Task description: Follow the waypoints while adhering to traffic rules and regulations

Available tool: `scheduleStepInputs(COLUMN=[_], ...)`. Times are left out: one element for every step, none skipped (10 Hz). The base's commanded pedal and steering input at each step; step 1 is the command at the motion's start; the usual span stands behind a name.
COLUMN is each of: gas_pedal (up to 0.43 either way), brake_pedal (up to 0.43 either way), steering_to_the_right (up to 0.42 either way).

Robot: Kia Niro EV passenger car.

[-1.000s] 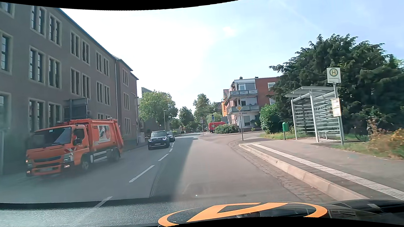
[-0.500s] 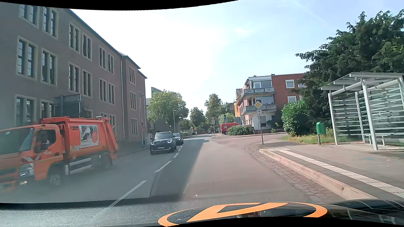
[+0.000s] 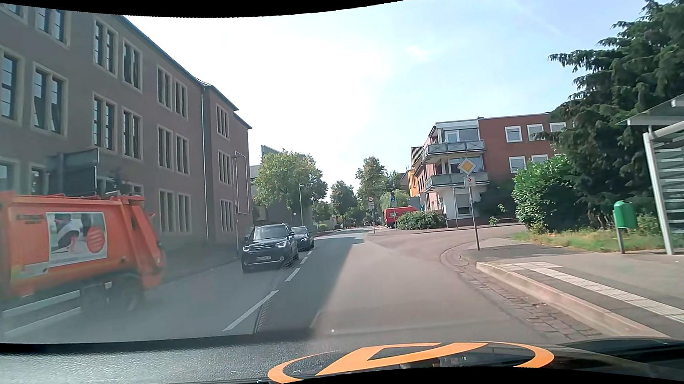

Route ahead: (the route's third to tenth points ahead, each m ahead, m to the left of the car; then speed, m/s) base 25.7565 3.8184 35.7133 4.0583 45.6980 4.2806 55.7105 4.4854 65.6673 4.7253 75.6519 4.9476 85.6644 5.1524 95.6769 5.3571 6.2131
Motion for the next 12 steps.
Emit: scheduleStepInputs(gas_pedal=[0.169,0.169,0.169,0.169,0.157,0.15,0.13,0.13,0.118,0.098,0.087,0.087], brake_pedal=[0.0,0.0,0.0,0.0,0.0,0.0,0.0,0.0,0.0,0.0,0.0,0.0], steering_to_the_right=[-0.034,-0.032,-0.027,-0.025,-0.023,-0.02,-0.016,-0.013,-0.012,-0.012,-0.012,-0.012])
